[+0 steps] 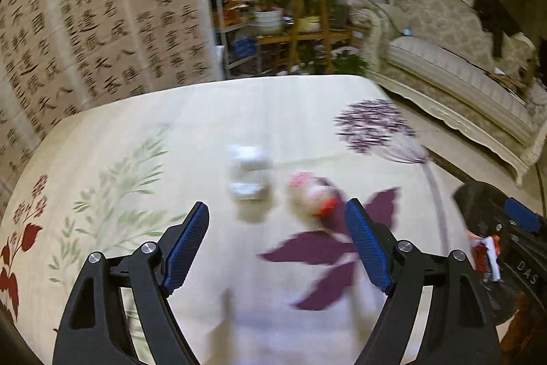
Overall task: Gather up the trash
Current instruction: 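Move both open tools back toward the tissue and white bottle, then grasp the white DEKU bottle with the right tool while the left tool grasps the white tissue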
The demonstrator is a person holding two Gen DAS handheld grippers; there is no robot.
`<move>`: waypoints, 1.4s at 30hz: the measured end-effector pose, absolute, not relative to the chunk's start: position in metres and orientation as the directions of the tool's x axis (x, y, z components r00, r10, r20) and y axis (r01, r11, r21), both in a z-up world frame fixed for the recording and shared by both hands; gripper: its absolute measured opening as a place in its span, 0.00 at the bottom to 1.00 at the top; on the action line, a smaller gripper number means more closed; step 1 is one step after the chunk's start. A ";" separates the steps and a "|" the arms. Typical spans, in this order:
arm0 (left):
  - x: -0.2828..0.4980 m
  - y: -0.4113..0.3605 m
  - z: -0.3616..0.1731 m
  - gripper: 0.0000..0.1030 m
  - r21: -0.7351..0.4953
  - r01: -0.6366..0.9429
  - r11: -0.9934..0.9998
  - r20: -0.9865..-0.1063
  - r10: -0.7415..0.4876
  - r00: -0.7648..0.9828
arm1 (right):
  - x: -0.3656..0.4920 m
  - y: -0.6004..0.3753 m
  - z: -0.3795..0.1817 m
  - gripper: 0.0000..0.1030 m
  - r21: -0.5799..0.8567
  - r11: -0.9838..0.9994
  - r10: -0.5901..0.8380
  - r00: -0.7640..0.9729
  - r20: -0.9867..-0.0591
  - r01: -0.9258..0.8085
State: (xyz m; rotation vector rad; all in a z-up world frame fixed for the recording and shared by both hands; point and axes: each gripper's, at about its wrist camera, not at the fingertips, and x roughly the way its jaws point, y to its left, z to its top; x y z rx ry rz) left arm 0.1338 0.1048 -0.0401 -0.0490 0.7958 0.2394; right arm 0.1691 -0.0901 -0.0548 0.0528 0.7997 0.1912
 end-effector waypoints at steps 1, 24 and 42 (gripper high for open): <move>0.131 0.114 -0.041 0.77 0.047 -0.250 0.967 -0.714 0.208 0.669 | 0.170 -0.082 -0.054 0.59 0.118 0.979 0.201 0.677 -0.708 -0.167; 0.109 0.213 -0.054 0.77 0.017 -0.404 0.915 -0.739 0.284 0.611 | 0.188 0.062 -0.065 0.45 0.070 0.907 0.321 0.572 -0.755 -0.416; 0.148 0.170 -0.052 0.77 -0.021 -0.276 0.961 -0.749 0.168 0.641 | 0.211 0.026 -0.063 0.29 0.071 0.941 0.273 0.614 -0.741 -0.332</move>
